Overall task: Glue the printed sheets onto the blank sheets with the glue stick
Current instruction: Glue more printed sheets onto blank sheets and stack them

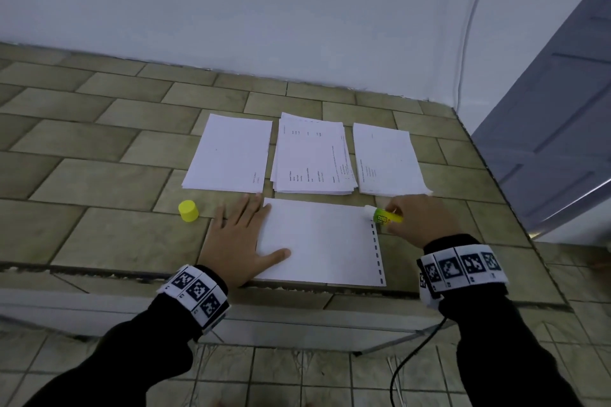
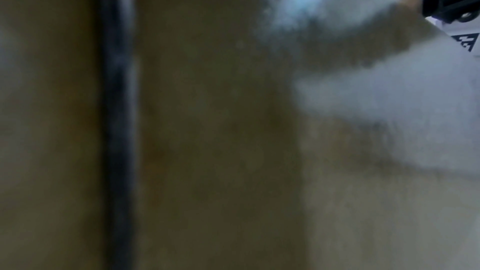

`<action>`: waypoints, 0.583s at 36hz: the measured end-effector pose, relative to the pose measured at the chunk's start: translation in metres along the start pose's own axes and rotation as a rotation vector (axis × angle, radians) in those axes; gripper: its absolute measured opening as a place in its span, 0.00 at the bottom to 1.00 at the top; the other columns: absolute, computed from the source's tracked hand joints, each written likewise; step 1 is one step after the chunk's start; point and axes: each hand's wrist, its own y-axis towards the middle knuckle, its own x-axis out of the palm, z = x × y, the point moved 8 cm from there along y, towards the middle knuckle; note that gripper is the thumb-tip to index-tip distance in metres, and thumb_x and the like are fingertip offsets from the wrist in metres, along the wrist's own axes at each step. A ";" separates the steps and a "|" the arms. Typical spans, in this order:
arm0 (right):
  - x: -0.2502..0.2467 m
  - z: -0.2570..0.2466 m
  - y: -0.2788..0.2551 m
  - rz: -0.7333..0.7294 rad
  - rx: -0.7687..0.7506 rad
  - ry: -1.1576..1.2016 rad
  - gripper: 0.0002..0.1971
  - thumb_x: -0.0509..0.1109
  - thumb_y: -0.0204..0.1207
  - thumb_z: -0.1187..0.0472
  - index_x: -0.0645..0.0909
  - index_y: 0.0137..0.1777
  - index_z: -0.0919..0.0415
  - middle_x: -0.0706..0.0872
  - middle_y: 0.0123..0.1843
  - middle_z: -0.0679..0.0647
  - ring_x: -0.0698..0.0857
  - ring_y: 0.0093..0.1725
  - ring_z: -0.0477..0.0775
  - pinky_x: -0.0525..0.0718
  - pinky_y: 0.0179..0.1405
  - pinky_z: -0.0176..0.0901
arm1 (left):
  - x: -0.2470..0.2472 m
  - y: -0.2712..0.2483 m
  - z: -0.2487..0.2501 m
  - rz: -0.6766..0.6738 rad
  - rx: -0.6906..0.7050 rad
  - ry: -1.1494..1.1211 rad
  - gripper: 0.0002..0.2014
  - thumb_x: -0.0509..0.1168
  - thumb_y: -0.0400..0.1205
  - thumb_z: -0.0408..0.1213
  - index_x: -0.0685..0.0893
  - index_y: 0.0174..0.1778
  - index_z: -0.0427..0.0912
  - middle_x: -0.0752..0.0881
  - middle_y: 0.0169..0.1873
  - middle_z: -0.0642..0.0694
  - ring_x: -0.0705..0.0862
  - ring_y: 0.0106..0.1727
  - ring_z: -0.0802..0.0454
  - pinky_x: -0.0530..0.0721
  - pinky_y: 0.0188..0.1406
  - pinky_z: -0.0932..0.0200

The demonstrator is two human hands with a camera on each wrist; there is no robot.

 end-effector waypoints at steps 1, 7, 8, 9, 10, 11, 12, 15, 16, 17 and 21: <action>0.000 0.004 -0.001 0.009 0.023 0.039 0.12 0.73 0.74 0.54 0.83 0.57 0.51 0.88 0.52 0.51 0.84 0.48 0.51 0.80 0.47 0.42 | -0.001 0.000 0.001 -0.001 0.003 0.000 0.56 0.31 0.68 0.83 0.58 0.85 0.48 0.52 0.86 0.50 0.48 0.87 0.51 0.44 0.83 0.37; -0.016 0.041 -0.006 0.231 0.197 0.470 0.15 0.74 0.75 0.59 0.76 0.58 0.62 0.84 0.49 0.54 0.84 0.49 0.57 0.81 0.46 0.47 | 0.000 0.001 0.001 -0.031 -0.003 0.018 0.57 0.27 0.66 0.83 0.53 0.86 0.50 0.47 0.87 0.51 0.43 0.87 0.52 0.39 0.83 0.38; -0.017 0.048 -0.007 0.268 0.233 0.527 0.17 0.76 0.74 0.60 0.76 0.58 0.64 0.82 0.49 0.54 0.83 0.49 0.56 0.78 0.45 0.46 | 0.000 0.000 0.002 -0.034 -0.002 0.023 0.57 0.28 0.66 0.83 0.53 0.86 0.49 0.47 0.87 0.51 0.43 0.87 0.52 0.39 0.83 0.38; -0.017 0.054 -0.008 0.293 0.270 0.566 0.18 0.77 0.73 0.60 0.75 0.58 0.65 0.81 0.49 0.54 0.81 0.49 0.56 0.76 0.45 0.45 | 0.000 0.000 0.002 -0.033 0.000 0.024 0.57 0.27 0.67 0.82 0.53 0.86 0.49 0.48 0.87 0.50 0.44 0.87 0.51 0.40 0.83 0.38; -0.016 0.060 -0.008 0.307 0.305 0.593 0.19 0.77 0.73 0.60 0.75 0.59 0.66 0.80 0.49 0.55 0.80 0.48 0.56 0.74 0.44 0.45 | 0.000 0.000 0.002 -0.030 0.004 0.024 0.57 0.27 0.67 0.82 0.53 0.86 0.49 0.48 0.87 0.50 0.44 0.87 0.51 0.40 0.83 0.38; -0.013 0.065 -0.008 0.307 0.340 0.616 0.20 0.77 0.73 0.60 0.74 0.59 0.67 0.79 0.49 0.56 0.79 0.48 0.57 0.73 0.44 0.46 | 0.000 0.000 0.003 -0.028 0.008 0.025 0.58 0.26 0.67 0.82 0.53 0.86 0.48 0.48 0.87 0.49 0.45 0.87 0.50 0.40 0.83 0.37; -0.010 0.069 -0.008 0.301 0.372 0.635 0.20 0.76 0.73 0.60 0.74 0.60 0.67 0.79 0.49 0.57 0.78 0.47 0.57 0.73 0.43 0.46 | 0.000 0.000 0.003 -0.031 0.011 0.030 0.58 0.25 0.67 0.82 0.53 0.87 0.48 0.48 0.87 0.49 0.44 0.87 0.50 0.40 0.83 0.37; 0.001 0.080 -0.006 0.269 0.437 0.641 0.21 0.76 0.73 0.61 0.73 0.60 0.69 0.79 0.50 0.60 0.77 0.47 0.59 0.73 0.43 0.48 | 0.001 0.000 0.002 -0.037 0.016 0.043 0.58 0.24 0.67 0.82 0.52 0.87 0.47 0.47 0.87 0.48 0.44 0.87 0.50 0.41 0.83 0.37; 0.003 0.082 -0.005 0.261 0.452 0.636 0.21 0.76 0.73 0.61 0.72 0.60 0.69 0.78 0.49 0.59 0.77 0.47 0.59 0.72 0.43 0.48 | 0.001 0.001 0.002 -0.036 0.016 0.044 0.58 0.24 0.67 0.82 0.52 0.87 0.47 0.47 0.87 0.48 0.44 0.87 0.50 0.41 0.83 0.36; 0.005 0.084 -0.005 0.255 0.465 0.635 0.22 0.76 0.73 0.61 0.72 0.61 0.69 0.77 0.49 0.59 0.77 0.47 0.59 0.72 0.43 0.48 | 0.002 0.001 0.002 -0.036 0.016 0.044 0.58 0.24 0.68 0.82 0.52 0.87 0.47 0.47 0.87 0.48 0.45 0.87 0.49 0.42 0.83 0.36; 0.011 0.090 -0.004 0.254 0.493 0.675 0.23 0.75 0.74 0.61 0.70 0.63 0.68 0.77 0.50 0.59 0.77 0.49 0.59 0.72 0.45 0.49 | 0.003 0.001 0.002 -0.039 0.024 0.059 0.57 0.25 0.70 0.81 0.53 0.87 0.45 0.48 0.87 0.47 0.46 0.87 0.48 0.43 0.83 0.36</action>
